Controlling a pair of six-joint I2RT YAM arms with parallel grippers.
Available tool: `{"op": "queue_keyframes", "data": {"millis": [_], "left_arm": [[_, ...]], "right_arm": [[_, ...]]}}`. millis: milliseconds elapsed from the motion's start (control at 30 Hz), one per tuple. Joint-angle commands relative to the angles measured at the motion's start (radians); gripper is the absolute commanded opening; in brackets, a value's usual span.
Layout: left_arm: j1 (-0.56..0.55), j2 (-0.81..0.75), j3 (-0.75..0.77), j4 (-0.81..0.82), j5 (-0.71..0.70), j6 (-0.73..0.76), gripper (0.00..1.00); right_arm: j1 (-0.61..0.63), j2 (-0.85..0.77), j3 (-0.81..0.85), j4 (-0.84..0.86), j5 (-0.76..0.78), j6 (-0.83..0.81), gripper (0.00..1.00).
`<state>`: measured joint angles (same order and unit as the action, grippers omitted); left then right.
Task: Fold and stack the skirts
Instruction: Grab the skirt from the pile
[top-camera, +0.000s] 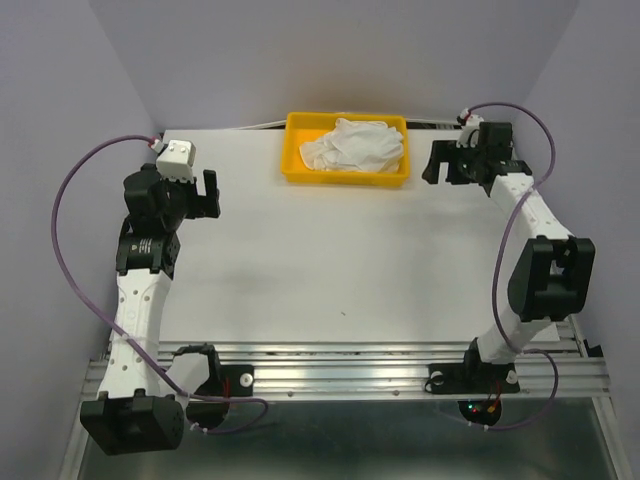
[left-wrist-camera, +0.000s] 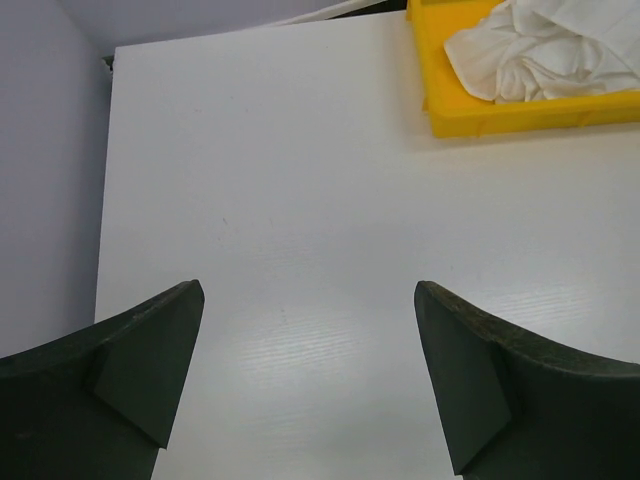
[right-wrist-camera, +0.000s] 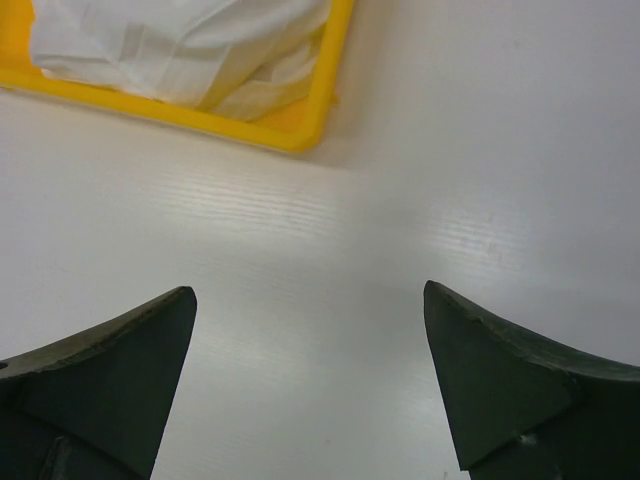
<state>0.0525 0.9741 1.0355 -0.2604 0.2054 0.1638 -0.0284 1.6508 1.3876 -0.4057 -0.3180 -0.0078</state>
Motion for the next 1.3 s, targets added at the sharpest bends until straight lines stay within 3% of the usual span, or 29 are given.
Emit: {"op": "queue_keyframes", "data": {"millis": [0,433,567,633,1000,1067,1133,1167,1200,1233,1267], "left_arm": [[0.0,0.008,-0.026,0.043,0.002,-0.021,0.99],[-0.002,0.066,-0.069,0.004,0.037,-0.046,0.99],[-0.002,0.081,-0.078,0.006,0.042,-0.047,0.99],[-0.002,0.081,-0.098,0.013,0.046,-0.043,0.99],[0.0,0.097,-0.129,0.026,0.023,0.0,0.99],[0.0,0.1,-0.13,0.029,0.023,0.0,0.99],[-0.002,0.101,-0.124,0.029,0.029,0.0,0.99],[0.0,0.106,-0.121,0.027,0.032,0.0,0.99],[-0.002,0.106,-0.12,0.027,0.034,0.0,0.99],[-0.002,0.107,-0.118,0.026,0.034,0.002,0.99],[0.0,0.109,-0.115,0.026,0.034,0.005,0.99]], "right_arm": [[0.077,0.099,0.181,0.088,-0.007,0.06,1.0],[0.24,0.674,0.784,0.117,0.092,0.118,1.0],[0.249,0.771,0.844,0.172,0.137,0.137,1.0],[0.249,0.782,0.843,0.186,0.09,0.146,0.99],[0.334,0.682,0.72,0.114,-0.183,0.081,0.52],[0.357,0.679,0.719,0.101,-0.188,0.069,0.25],[0.357,0.682,0.732,0.096,-0.187,0.072,0.11],[0.357,0.684,0.738,0.082,-0.188,0.063,0.11],[0.357,0.69,0.757,0.056,-0.194,0.049,0.17],[0.357,0.698,0.784,0.026,-0.199,0.036,0.29],[0.367,0.716,0.838,-0.008,-0.22,0.019,0.32]]}}
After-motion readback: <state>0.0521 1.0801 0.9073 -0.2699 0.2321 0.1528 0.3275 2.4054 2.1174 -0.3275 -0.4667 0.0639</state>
